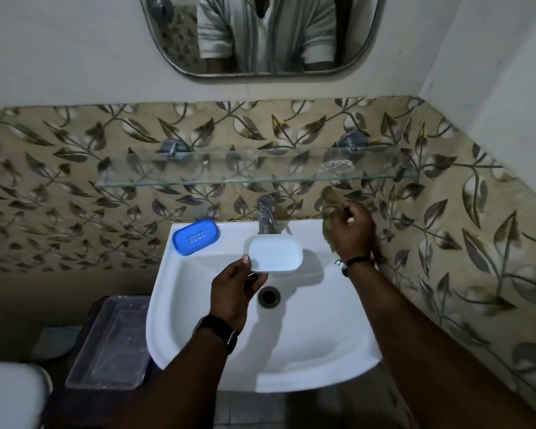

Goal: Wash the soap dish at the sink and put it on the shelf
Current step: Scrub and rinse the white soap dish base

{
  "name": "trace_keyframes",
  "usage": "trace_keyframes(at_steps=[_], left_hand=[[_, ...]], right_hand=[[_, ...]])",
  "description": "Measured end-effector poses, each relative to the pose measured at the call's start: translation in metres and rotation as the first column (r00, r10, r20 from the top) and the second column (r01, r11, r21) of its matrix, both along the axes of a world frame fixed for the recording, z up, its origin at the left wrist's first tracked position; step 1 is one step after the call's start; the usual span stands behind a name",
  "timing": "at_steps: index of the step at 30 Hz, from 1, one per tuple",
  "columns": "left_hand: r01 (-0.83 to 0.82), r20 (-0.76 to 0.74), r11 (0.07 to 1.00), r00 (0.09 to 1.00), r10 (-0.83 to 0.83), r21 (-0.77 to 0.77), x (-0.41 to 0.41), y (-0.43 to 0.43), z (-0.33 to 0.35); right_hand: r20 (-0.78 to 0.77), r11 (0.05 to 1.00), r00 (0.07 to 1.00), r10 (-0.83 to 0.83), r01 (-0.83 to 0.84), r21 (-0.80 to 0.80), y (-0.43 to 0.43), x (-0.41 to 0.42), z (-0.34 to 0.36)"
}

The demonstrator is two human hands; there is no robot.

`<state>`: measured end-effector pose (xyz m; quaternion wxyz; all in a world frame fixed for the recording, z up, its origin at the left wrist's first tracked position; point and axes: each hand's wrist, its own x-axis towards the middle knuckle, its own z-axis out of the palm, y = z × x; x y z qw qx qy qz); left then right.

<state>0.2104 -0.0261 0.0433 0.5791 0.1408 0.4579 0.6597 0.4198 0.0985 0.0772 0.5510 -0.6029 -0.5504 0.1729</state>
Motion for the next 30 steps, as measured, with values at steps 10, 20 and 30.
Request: trace_keyframes(at_steps=[10,20,30], left_hand=[[0.002,-0.09,0.999,0.996,0.003,0.054,-0.014,-0.007,0.021],[-0.043,-0.066,0.998,0.997,0.047,0.051,-0.036,-0.015,0.041],[-0.023,-0.047,0.998,0.999,0.026,0.06,-0.037,-0.021,0.054]], right_hand=[[0.689,0.717,0.427,0.586,-0.67,-0.195,-0.08,-0.098,0.038],[0.966,0.944,0.189,0.179,-0.308,-0.114,-0.09,-0.107,0.073],[0.691,0.835,0.478,0.542,-0.4,-0.378,-0.118,-0.142,0.067]])
